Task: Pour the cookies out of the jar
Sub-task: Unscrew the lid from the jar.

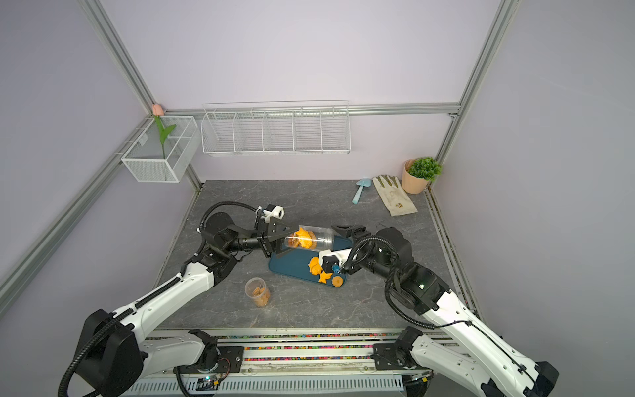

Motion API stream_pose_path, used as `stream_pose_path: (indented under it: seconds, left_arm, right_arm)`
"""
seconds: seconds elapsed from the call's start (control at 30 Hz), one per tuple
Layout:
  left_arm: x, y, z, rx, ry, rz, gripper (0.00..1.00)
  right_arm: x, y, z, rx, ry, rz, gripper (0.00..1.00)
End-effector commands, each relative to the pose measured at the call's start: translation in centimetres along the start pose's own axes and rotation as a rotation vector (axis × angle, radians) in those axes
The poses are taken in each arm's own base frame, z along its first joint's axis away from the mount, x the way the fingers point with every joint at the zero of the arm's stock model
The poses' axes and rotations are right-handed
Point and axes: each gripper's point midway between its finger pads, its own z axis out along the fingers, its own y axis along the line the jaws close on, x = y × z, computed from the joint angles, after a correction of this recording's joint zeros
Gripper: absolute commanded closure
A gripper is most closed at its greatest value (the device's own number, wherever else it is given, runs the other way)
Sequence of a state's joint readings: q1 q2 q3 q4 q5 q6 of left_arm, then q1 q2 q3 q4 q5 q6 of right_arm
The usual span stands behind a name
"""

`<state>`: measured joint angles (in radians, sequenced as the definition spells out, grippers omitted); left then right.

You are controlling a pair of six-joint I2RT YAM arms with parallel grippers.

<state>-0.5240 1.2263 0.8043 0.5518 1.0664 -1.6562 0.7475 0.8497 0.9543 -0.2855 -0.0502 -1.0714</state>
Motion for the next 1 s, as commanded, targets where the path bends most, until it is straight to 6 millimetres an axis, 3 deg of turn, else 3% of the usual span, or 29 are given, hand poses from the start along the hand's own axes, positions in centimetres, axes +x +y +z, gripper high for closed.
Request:
stream_pose_path:
  seconds: [0.0,0.33,0.6,0.7,0.83,0.97]
  left_arm:
    - [0.2,-2.4,-0.5,0.046,-0.017,0.065,0.35]
    - [-0.4,-2.5,-0.5,0.05,-0.036,0.068,0.34]
    - [-0.5,-2.6,-0.6,0.056,-0.05,0.077,0.34]
    - [-0.5,-3.1,-0.7,0.062,-0.063,0.09,0.34]
    - [-0.2,-3.4,-0.9,0.051,-0.071,0.108,0.34]
    - [0.1,-3.6,-1.2,0.043,-0.078,0.12,0.34]
  right_arm:
    - [-0.4,-0.9,-0.9,0.017,-0.004,0.134,0.12]
    - [-0.4,-4.1,-4.2,0.085,0.059,0.869,0.11]
    - [1.9,-10.0,-8.4,0.335,0.216,1.255,0.11]
    - [1.2,-9.6,-7.4,0.189,0.236,1.436,0.11]
    - [0.2,-7.3,-4.4,-0.102,0.274,1.722,0.11]
    - [-1.1,-7.0,-1.8,-0.334,0.158,1.979,0.11]
